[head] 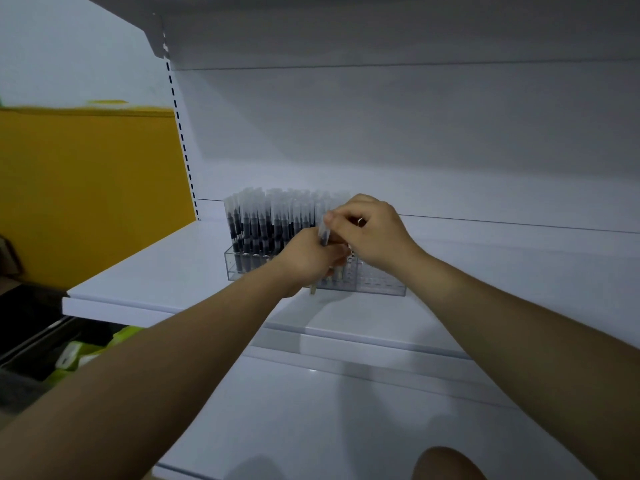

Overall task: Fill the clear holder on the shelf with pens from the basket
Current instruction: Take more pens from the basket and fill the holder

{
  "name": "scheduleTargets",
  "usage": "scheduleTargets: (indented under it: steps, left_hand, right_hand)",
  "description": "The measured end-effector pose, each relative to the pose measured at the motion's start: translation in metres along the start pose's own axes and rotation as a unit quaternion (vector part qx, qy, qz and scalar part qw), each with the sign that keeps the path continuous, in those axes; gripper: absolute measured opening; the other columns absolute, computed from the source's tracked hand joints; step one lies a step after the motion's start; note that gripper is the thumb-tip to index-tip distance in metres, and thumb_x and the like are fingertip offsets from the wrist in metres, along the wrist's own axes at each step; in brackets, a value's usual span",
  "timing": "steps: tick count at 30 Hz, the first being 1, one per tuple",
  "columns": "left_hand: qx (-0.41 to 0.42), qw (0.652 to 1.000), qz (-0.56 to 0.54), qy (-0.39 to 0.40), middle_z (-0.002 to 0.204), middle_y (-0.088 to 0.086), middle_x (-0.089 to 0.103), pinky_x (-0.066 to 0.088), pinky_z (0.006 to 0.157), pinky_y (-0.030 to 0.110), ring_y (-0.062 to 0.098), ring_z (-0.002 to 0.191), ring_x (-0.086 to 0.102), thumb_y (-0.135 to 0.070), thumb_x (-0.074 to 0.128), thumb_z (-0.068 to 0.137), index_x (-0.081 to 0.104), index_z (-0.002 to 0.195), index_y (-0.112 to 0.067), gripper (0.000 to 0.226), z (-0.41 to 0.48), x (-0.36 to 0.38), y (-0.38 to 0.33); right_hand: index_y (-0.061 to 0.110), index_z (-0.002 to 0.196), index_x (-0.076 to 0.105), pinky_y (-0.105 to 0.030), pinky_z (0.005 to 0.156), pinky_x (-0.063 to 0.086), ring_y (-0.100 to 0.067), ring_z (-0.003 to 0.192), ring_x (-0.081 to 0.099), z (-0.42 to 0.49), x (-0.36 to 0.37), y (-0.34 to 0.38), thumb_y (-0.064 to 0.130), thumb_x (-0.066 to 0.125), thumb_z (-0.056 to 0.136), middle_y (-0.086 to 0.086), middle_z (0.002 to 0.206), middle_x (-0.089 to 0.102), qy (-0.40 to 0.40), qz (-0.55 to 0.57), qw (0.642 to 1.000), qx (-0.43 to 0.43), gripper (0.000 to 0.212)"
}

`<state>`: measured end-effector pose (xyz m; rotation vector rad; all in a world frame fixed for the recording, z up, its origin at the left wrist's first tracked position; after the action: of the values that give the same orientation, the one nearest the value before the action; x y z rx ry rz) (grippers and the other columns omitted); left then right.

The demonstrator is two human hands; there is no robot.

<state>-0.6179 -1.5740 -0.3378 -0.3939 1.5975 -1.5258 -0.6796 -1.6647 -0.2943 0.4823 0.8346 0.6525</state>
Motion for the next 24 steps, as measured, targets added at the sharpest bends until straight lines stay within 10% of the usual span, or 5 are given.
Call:
scheduleTargets:
  steps: [9, 14, 24]
  left_hand:
    - [0.018, 0.998, 0.063, -0.010, 0.078, 0.009, 0.054, 0.041, 0.069, 0.033, 0.020, 0.071, 0.047, -0.016, 0.062, 0.090, 0.060, 0.094, 0.000, 0.017, -0.010, 0.003, -0.008]
    - [-0.009, 0.987, 0.157, 0.001, 0.119, 0.006, 0.064, 0.047, 0.090, 0.031, 0.019, 0.101, 0.059, -0.023, 0.065, 0.090, 0.054, 0.126, -0.009, 0.040, -0.020, 0.002, 0.014]
    - [0.009, 0.883, 0.469, 0.027, 0.154, -0.004, 0.032, 0.018, 0.117, 0.045, 0.015, 0.141, 0.029, -0.059, 0.037, 0.094, 0.040, 0.143, -0.026, 0.059, -0.045, 0.004, 0.070]
  right_hand:
    - [0.019, 0.074, 0.064, -0.016, 0.061, 0.043, -0.003, 0.067, 0.055, -0.008, -0.007, -0.008, 0.024, 0.057, 0.093, 0.008, 0.075, 0.061, -0.042, -0.017, 0.998, 0.049, 0.020]
    - [0.029, 0.077, 0.056, -0.050, 0.074, 0.057, -0.027, 0.080, 0.068, 0.006, -0.037, -0.020, 0.031, 0.052, 0.095, 0.000, 0.082, 0.069, -0.157, 0.056, 0.983, 0.079, 0.018]
    - [0.018, 0.097, 0.053, -0.052, 0.077, 0.055, -0.030, 0.084, 0.065, 0.023, -0.041, -0.047, 0.023, 0.049, 0.097, 0.004, 0.079, 0.061, -0.173, 0.051, 0.977, 0.111, 0.007]
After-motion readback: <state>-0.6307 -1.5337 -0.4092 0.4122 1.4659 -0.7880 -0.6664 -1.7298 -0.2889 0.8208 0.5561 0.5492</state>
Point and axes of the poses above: each hand's wrist, its own z-axis towards the middle knuckle, its own x-axis out of the palm, y = z × x, the point moved 5 cm from there along z, towards the middle knuckle
